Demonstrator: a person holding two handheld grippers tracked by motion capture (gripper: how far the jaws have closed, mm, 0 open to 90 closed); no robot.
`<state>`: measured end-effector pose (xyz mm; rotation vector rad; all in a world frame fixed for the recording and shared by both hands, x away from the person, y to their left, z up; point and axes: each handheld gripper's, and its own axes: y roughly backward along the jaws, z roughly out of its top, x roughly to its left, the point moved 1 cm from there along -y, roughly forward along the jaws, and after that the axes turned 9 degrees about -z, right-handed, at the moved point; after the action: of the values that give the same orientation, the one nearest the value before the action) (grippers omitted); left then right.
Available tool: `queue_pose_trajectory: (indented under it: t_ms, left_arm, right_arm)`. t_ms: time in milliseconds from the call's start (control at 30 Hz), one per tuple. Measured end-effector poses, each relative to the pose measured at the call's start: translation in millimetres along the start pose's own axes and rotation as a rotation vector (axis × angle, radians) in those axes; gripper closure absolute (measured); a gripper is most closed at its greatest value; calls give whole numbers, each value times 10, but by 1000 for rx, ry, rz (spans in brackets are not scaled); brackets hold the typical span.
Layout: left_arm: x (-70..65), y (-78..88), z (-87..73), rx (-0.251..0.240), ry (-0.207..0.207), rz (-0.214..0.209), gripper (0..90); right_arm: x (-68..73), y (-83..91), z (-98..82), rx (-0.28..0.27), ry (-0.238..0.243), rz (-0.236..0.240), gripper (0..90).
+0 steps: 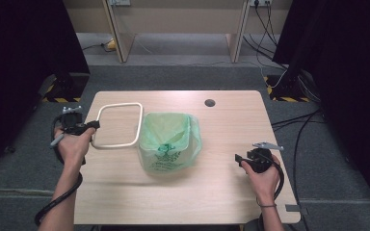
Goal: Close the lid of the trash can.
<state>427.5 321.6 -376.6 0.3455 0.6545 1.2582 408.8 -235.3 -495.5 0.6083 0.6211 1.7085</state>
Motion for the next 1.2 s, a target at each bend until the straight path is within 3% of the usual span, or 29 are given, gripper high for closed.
queue_pose_trajectory:
  t_ms: [667, 1200]
  left_arm:
    - [-182, -72, 18, 8, -18, -24, 814]
    - [-226, -90, 40, 7, -19, -29, 814]
  right_arm:
    - [15, -5, -6, 3, 1, 2, 422]
    - [15, -6, -6, 3, 0, 3, 422]
